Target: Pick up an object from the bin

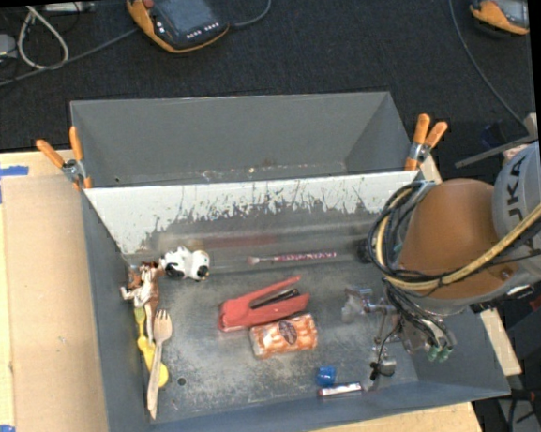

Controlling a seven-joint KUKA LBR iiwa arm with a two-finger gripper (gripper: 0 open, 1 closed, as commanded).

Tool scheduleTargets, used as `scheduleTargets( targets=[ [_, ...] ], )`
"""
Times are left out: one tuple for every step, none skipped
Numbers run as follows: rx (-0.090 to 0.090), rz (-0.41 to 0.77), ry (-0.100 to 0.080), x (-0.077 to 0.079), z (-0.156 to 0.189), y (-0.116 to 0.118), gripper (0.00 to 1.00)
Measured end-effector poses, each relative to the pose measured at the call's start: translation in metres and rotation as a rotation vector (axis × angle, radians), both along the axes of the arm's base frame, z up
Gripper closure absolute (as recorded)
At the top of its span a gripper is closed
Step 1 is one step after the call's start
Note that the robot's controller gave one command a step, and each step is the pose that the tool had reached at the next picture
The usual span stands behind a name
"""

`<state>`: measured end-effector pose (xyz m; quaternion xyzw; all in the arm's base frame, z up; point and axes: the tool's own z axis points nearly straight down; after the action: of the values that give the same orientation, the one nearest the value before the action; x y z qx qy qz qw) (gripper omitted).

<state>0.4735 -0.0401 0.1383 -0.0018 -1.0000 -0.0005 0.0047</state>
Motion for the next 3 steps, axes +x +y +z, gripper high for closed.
scheduleTargets(
  targets=[
    [-0.001,0.002,-0.007,0.002,0.003,0.000,0.00],
    [0.000,0.014,-0.008,0.035,-0.046,0.053,0.00],
    [-0.003,0.057,-0.007,0.022,-0.046,0.080,0.00]
  ],
)
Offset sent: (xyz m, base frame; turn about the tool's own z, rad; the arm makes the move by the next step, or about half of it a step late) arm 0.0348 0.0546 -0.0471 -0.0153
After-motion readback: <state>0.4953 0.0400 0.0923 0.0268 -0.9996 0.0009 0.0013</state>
